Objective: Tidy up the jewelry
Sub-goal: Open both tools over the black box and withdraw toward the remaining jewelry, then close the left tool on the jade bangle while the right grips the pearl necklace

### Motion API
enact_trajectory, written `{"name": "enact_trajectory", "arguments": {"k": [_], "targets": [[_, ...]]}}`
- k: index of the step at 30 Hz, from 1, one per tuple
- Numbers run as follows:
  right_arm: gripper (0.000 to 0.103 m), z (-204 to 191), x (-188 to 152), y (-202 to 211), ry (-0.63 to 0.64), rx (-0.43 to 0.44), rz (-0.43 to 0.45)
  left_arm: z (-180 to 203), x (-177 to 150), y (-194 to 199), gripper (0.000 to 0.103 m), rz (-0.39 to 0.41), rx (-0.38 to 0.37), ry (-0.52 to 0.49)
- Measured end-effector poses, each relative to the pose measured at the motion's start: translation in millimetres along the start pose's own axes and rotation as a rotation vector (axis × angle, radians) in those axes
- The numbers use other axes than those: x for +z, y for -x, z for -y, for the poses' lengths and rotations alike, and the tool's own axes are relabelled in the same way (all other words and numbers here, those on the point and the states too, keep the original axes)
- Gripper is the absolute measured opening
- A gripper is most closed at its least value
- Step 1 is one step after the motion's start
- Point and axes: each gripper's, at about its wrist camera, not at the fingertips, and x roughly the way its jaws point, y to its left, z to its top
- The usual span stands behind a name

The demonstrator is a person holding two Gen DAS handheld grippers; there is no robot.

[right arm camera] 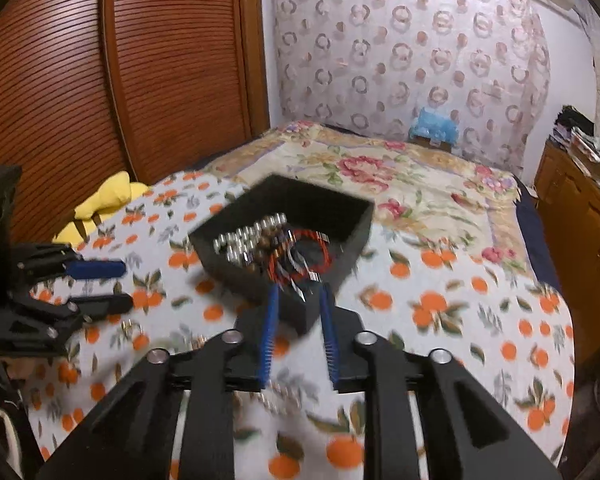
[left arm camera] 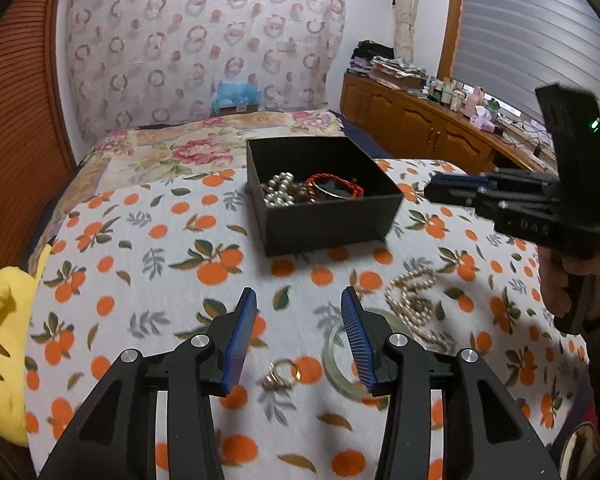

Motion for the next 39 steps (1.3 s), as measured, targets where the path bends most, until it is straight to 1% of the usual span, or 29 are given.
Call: {"name": "enact_trajectory", "arguments": {"k": [3,6,9,14,17,20,24,28,30,31,32,34,36,38,39], "targets": [[0.024,5.5,-17.0,-5.2,-0.003,0.005,-0.054,3.7,-8.1,2.1,0.044,-0.004,-0.009,0.003],[0.024,8.5,-29.5,-11.6,-0.005,0.011,-0.095,7.1,-14.0,-1.1,0.044,-0.029,-0.034,0.007],[0.024,7.3,-37.8,-18.4,0.001,0.034,-0.131,10.7,-19.8,-7.0,0.044,-0.05,-0.031,-0.001],[0.024,-1.5,-46.3,-29.8,0.035,0.046,-0.183,16.1,-24.5,-9.8,0.044,-0.069,-0.034,-0.015],[0.022,-0.6,-47.5,-33.2,0.036,0.043,-0.191,18.2,-25.0,-12.8,0.044,-0.08,-0.033,-0.025],[0.006,1.6,-48.4,-32.7,0.041,-0.001,-0.192,20.3,-25.2,-18.8,0.044,-0.095,-0.031,-0.032],[0.006,6.8,-50.2,-29.9,0.036,-0.031,-0.195,22.5,-26.6,-26.6,0.044,-0.115,-0.04,-0.043],[0.006,9.7,-53.1,-29.0,0.028,-0.024,-0.173,22.3,-25.6,-34.1,0.043,-0.132,-0.03,-0.046],[0.006,9.5,-54.5,-28.4,0.036,-0.03,-0.162,22.5,-24.2,-37.6,0.039,-0.141,-0.027,-0.046],[0.006,10.2,-54.6,-28.2,0.034,-0.027,-0.162,23.0,-23.9,-39.3,0.035,-0.147,-0.026,-0.047],[0.006,10.4,-55.0,-27.5,0.031,-0.025,-0.161,24.2,-23.5,-40.5,0.028,-0.148,-0.017,-0.055],[0.006,10.5,-54.5,-27.6,0.03,-0.024,-0.161,26.6,-22.4,-42.7,0.022,-0.156,0.003,-0.076],[0.006,11.7,-54.4,-27.7,0.024,-0.018,-0.161,27.1,-20.6,-43.7,0.022,-0.168,0.004,-0.081],[0.006,12.4,-53.9,-28.1,0.015,-0.009,-0.162,28.8,-19.8,-45.1,0.017,-0.173,0.018,-0.096],[0.006,12.4,-53.7,-28.3,0.013,-0.007,-0.162,29.4,-19.2,-45.9,0.017,-0.174,0.024,-0.102]]}}
